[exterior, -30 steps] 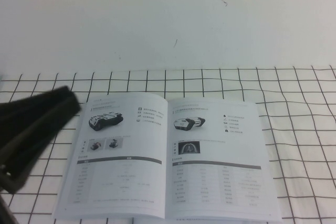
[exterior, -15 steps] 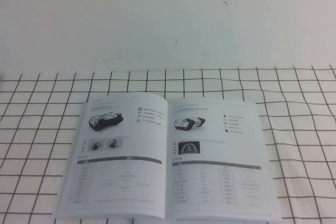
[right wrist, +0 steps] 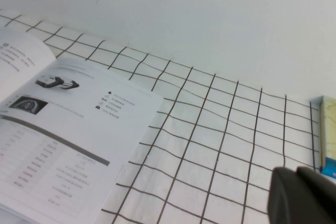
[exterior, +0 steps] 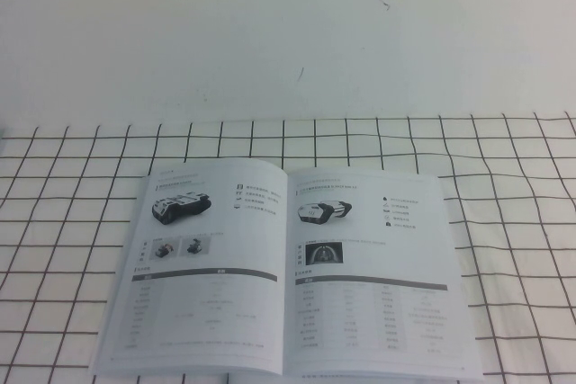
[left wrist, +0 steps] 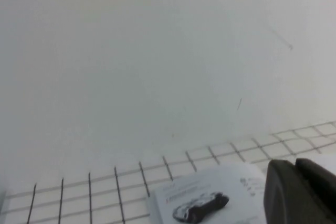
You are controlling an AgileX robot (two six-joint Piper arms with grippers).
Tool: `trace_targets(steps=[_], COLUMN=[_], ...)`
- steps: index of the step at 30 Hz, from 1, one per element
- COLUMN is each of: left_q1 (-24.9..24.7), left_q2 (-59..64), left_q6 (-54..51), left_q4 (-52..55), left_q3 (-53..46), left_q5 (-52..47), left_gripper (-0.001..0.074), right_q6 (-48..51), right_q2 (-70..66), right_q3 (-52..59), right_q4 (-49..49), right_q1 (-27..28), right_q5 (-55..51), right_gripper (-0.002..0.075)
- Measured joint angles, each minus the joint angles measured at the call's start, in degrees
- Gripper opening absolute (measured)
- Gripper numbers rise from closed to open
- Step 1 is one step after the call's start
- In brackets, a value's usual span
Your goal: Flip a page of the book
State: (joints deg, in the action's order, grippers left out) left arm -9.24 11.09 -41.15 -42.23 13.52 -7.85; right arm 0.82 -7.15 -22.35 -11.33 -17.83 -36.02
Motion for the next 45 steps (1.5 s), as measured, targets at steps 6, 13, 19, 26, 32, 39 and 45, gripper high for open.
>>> trace_targets(steps=[6,13,19,26,32,39,45], left_q1=[0.0,0.0,0.0,0.0,0.0,0.0,0.0], left_q2=[-1.5,-8.0,-11.6,-11.6,-11.6,-11.6,-11.6], left_q6=[27.7,39.3,41.1,42.0,42.0,41.1,41.1], left_q4=[27.9,37.3,37.7,37.7,38.1,38.4,38.4], left_q3=[-6.8,-14.7,-15.0,-15.1,-15.0,-14.9,-14.9], left_q5=[3.7,7.9,-3.2,-8.2,-10.4,-11.0,-11.1], left_gripper=[-0.0001,-0.0001,-0.0001,-0.0001,-0.0001,-0.0001,-0.0001], right_q6=[0.0,0.0,0.0,0.0,0.0,0.0,0.0], right_q2=[0.0,0.0,0.0,0.0,0.0,0.0,0.0], right_q3=[0.0,0.0,0.0,0.0,0.0,0.0,0.0], right_q4=[0.0,0.0,0.0,0.0,0.0,0.0,0.0], right_q1=[0.0,0.0,0.0,0.0,0.0,0.0,0.0], right_q5=[0.0,0.0,0.0,-0.1,-0.2,-0.2,-0.2], right_gripper=[-0.0002,-0.0002,-0.0002,-0.0002,-0.0002,-0.0002,-0.0002])
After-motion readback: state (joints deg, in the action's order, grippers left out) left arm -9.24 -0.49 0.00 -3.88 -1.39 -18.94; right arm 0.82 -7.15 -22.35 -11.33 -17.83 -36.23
